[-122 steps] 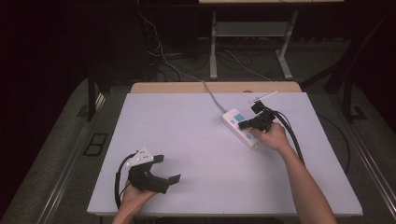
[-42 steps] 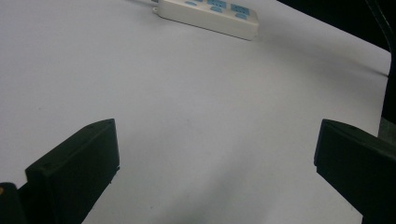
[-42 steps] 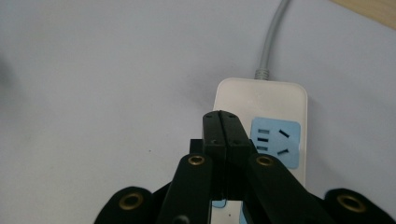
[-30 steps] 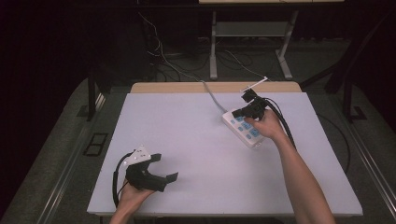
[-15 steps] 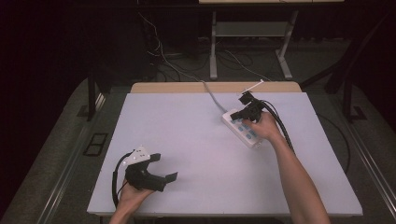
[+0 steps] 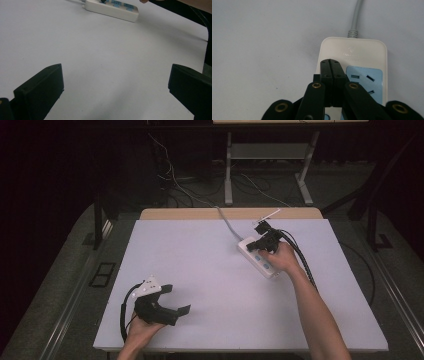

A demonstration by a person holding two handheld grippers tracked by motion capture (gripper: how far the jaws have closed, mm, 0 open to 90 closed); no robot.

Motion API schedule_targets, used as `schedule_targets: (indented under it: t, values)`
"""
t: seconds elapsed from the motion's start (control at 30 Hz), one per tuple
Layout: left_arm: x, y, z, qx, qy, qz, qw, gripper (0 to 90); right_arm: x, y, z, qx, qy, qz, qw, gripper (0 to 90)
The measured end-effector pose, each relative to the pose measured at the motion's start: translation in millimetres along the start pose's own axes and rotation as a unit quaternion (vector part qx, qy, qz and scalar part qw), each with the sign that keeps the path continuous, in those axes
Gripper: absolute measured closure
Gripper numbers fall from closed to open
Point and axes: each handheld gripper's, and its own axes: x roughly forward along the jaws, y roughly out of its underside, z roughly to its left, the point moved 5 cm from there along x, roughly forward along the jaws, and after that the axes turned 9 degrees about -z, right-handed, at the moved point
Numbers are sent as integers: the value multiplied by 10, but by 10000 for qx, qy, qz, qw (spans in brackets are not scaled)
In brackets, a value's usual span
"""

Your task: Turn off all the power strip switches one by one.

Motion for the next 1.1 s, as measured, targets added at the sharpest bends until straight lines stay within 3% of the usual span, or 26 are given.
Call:
schedule_targets:
  t: [0.27,0.5,0.63,1.1]
  values:
    - [3,5,-5,0,-5,19,10000,0,-7,39,-13,16,-35,-228,9997,900]
    - [1,5,-15,19,-6,24,10000,0,-5,39,-1,-53,3,-220,9997,900]
    - [4,6,-19,24,-5,23,10000,0,-4,46,-9,54,-19,-238,9997,900]
    - [1,3,-15,13,13,11,10000,0,-4,48,28,-143,158,-211,9995,900]
